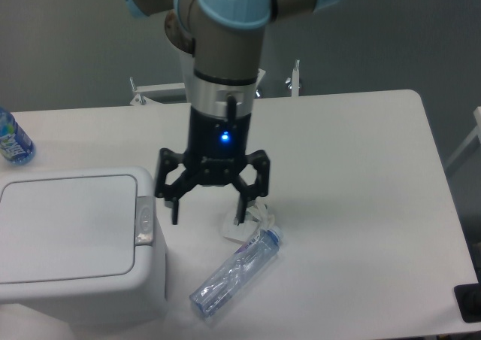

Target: Open the trash can

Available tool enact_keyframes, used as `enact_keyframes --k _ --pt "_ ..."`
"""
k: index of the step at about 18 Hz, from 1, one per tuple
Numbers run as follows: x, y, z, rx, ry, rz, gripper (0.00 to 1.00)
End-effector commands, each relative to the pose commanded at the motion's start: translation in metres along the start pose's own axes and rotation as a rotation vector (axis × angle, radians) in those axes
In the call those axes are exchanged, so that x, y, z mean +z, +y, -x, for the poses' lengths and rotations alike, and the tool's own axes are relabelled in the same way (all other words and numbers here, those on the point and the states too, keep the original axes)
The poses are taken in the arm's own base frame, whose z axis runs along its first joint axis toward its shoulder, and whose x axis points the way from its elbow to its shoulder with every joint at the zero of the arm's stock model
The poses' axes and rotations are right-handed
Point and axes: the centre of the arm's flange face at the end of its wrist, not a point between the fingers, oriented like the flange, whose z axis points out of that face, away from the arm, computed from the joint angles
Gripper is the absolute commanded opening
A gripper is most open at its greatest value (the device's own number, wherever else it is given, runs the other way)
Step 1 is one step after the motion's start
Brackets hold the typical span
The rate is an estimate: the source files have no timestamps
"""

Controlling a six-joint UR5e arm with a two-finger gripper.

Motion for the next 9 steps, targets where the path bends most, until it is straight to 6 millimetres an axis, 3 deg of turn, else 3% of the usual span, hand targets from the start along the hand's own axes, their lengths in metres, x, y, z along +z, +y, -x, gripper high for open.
enact_keyframes --k 9 --pt "0.015 0.011 -0.010 0.014 0.012 0.030 1.00"
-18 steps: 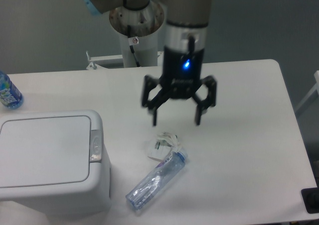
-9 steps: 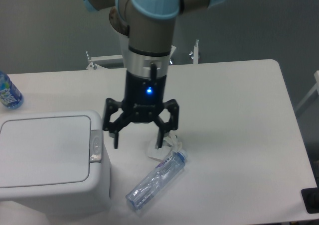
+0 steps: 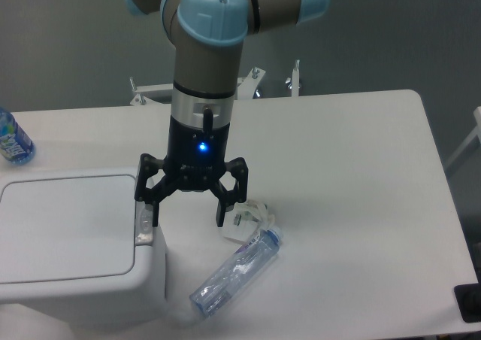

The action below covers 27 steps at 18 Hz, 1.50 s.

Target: Open the trash can

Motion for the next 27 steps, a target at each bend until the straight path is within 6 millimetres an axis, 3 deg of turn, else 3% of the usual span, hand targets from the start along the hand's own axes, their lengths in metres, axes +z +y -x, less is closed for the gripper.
enact_keyframes --k 11,23,27 --pt "0.012 0.007 -0.005 0.004 0.008 0.022 1.00" --pt "0.020 0.001 -0.002 0.013 0.008 0.010 1.00" --pt "-0.016 -0.020 0.006 0.017 -0.009 -0.064 1.00"
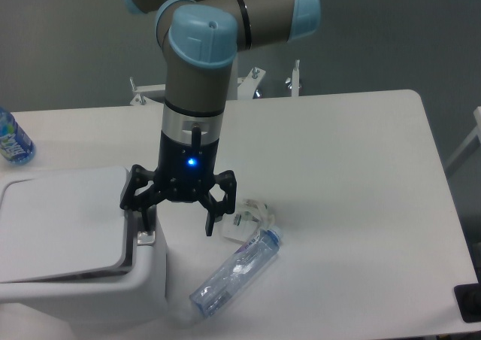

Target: Open the trash can

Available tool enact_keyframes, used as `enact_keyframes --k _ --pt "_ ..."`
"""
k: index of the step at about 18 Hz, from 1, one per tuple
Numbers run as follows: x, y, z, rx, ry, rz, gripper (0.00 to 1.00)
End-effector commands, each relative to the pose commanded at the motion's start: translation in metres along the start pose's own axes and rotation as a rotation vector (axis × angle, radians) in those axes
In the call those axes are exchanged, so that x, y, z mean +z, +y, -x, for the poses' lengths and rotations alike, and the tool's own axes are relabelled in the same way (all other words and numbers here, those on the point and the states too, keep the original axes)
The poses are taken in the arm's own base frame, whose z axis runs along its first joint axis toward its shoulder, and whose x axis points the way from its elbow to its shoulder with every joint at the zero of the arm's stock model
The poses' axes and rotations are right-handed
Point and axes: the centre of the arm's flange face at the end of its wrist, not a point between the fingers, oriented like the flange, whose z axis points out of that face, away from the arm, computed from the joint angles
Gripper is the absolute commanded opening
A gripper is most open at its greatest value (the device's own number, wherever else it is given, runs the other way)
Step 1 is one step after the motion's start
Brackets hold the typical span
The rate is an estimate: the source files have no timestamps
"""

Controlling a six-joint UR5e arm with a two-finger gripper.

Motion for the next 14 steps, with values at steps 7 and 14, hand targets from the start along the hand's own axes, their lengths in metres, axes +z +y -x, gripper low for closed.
enact_keyframes --k 7,14 --pt "-0.073 -0.015 0.081 -0.038 -0.156 -0.096 1.00" --pt "-0.060 0.028 0.153 0.439 -0.363 0.232 1.00"
